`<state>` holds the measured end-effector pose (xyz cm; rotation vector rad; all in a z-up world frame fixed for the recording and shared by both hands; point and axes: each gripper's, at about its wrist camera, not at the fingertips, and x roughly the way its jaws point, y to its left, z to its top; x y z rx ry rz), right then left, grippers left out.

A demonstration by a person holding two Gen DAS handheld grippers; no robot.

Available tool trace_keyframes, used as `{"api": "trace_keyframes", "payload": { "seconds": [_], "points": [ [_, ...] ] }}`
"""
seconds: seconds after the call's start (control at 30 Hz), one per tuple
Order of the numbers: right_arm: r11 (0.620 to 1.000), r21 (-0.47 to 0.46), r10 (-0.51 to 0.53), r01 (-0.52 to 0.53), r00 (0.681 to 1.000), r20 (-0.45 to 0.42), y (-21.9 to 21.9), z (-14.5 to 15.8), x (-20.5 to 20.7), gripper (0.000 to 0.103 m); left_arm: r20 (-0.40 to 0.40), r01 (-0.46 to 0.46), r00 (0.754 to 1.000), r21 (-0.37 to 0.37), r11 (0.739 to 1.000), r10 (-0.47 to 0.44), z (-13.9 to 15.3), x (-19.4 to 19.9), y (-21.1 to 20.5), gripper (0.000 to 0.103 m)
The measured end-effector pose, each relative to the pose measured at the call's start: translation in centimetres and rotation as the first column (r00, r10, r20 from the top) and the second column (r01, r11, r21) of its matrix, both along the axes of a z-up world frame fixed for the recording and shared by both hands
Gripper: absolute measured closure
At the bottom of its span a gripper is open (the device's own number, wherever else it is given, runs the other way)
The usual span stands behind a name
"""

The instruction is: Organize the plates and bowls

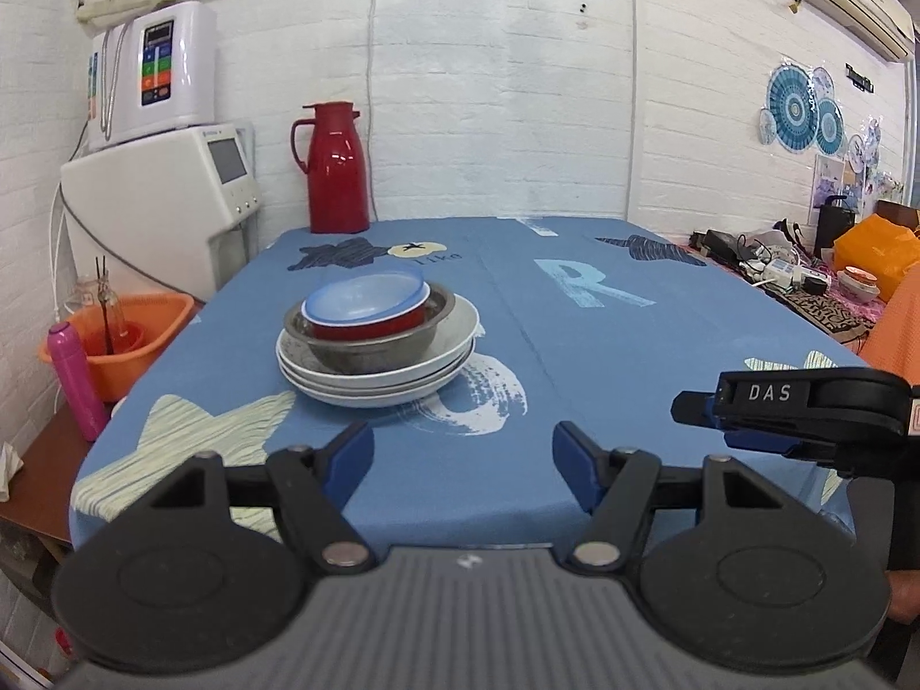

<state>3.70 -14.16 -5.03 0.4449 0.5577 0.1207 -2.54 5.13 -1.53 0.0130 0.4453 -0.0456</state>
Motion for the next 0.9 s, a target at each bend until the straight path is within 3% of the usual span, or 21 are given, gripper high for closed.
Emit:
{"api": "trace_keyframes", "payload": {
  "seconds": [0.37, 0.6, 0.9],
  "points": [
    [0.967, -0.253, -0.023, 0.031, 0.999, 0.033, 2.6, 0.5, -1.0, 0.074, -0.015, -0.026, 1.000, 0.028, 0.999, 0.026, -0.5, 0.2, -0.4, 0.036],
    [0.966, -0.256, -0.008, 0.016, 0.999, 0.035, 2.8, 0.3, -1.3, 0.073, -0.034, -0.032, 0.999, 0.015, 0.999, 0.032, -0.9, 0.6, 0.0, 0.036],
    [0.970, -0.244, -0.003, 0.009, 1.000, 0.025, 3.2, 0.2, -1.3, 0.072, -0.003, -0.039, 0.999, 0.017, 0.999, 0.040, -0.8, 0.3, -0.1, 0.036]
  ]
}}
